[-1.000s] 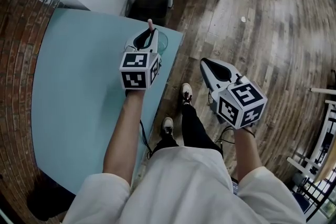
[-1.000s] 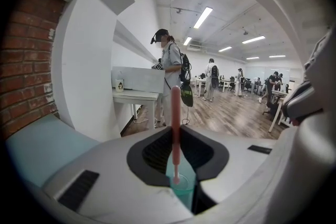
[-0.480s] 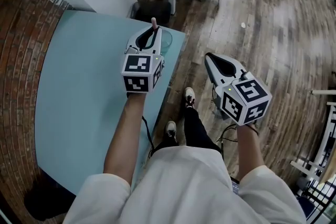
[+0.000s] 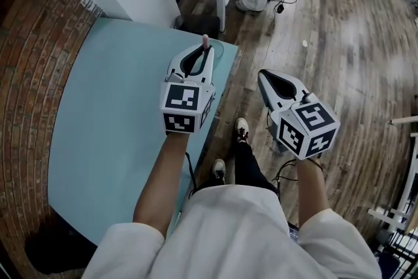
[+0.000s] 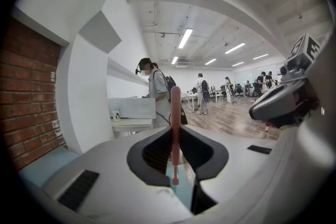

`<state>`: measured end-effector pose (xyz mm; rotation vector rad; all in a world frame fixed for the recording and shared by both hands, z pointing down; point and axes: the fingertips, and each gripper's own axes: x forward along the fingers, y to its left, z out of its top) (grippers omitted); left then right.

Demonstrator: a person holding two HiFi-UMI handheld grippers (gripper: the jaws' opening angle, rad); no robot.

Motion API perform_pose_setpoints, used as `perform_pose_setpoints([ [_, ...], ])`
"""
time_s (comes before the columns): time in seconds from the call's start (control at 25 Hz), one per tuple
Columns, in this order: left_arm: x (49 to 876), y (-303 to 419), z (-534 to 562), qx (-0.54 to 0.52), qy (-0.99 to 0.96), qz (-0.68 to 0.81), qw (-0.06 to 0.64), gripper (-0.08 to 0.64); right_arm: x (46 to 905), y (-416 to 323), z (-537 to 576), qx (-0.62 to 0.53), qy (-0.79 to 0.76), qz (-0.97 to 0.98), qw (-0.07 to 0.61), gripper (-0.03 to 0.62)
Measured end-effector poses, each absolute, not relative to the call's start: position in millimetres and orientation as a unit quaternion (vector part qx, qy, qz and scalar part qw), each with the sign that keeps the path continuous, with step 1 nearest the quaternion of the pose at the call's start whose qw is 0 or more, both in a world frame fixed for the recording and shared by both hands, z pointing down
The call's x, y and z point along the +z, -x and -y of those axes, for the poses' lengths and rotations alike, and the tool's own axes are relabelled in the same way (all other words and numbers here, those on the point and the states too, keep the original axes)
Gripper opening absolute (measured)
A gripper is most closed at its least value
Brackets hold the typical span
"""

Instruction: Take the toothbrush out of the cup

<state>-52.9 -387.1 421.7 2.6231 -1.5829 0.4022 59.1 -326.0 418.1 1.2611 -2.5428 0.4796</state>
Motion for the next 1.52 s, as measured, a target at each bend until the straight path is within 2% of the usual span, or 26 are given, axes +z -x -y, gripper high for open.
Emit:
perform_pose_setpoints([
  [1.08, 317.9, 52.2, 201.8, 0.075, -0.880, 0.465, -0.054, 0.052, 302.8, -51.0, 180.1, 0.028, -0.481, 0.874, 0.066, -0.002],
  [1.52, 306.3, 49.1, 163.9, 0.070, -0.884, 0.458, -0.066, 0.051, 301.3, -44.5, 140.3, 0.011, -0.481, 0.873, 0.084, -0.002],
])
